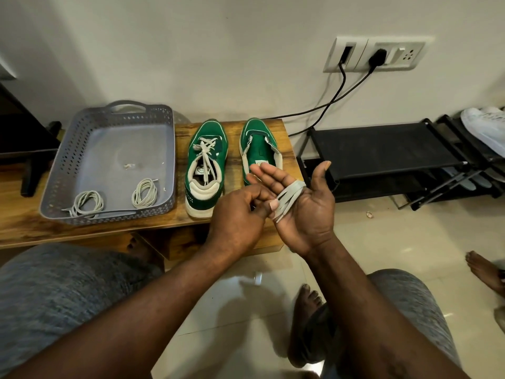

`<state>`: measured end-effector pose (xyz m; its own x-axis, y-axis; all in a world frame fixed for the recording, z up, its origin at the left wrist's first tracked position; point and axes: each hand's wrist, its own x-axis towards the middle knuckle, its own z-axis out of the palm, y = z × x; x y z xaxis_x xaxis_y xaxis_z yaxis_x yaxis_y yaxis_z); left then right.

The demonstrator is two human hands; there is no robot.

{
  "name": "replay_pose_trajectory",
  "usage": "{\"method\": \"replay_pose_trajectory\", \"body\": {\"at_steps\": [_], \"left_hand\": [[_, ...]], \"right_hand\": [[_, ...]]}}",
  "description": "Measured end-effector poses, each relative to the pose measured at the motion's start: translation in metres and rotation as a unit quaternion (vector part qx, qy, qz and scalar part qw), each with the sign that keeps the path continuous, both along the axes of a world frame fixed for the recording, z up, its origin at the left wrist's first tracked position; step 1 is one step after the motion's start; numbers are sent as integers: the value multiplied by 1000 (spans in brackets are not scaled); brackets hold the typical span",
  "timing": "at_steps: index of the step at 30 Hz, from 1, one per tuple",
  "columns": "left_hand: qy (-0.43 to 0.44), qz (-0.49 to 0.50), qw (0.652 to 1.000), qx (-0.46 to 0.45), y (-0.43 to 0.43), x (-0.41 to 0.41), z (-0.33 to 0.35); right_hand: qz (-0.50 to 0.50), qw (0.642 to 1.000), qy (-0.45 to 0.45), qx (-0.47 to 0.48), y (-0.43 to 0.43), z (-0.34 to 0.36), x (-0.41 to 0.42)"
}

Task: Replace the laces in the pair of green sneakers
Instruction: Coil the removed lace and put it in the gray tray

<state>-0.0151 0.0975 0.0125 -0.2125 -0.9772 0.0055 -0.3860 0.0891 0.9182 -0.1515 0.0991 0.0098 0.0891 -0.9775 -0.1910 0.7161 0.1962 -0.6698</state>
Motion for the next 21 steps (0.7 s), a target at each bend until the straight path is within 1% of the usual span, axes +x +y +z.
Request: {"method": "replay_pose_trajectory", "body": {"at_steps": [2,4,6,7,11,13,15,17,21], "left_hand": [[17,40,999,-3,0,-1,-3],[43,75,996,34,1,-2,-6],[70,88,990,84,3,-3,-10],[67,97,988,95,4,-3,-12],[69,133,985,90,8,-5,-18],[32,112,992,46,16,-8,-15],[-4,64,998,20,23,-11,-13],[-26,38,999,21,23,-13,-15],[-32,65,996,48,15,-10,-14]], "right_hand": [[-3,1000,1,4,-1,-1,4],[-5,1000,5,7,0,-2,8],[-4,1000,15,7,2,-4,12],[-5,1000,21,8,3,-6,14],[-12,999,33,17,5,-9,16],[-29,998,41,24,4,-11,14],[-42,997,54,35,4,-13,11],[-46,996,66,43,4,-15,9],[-35,995,81,50,4,-16,11]]}}
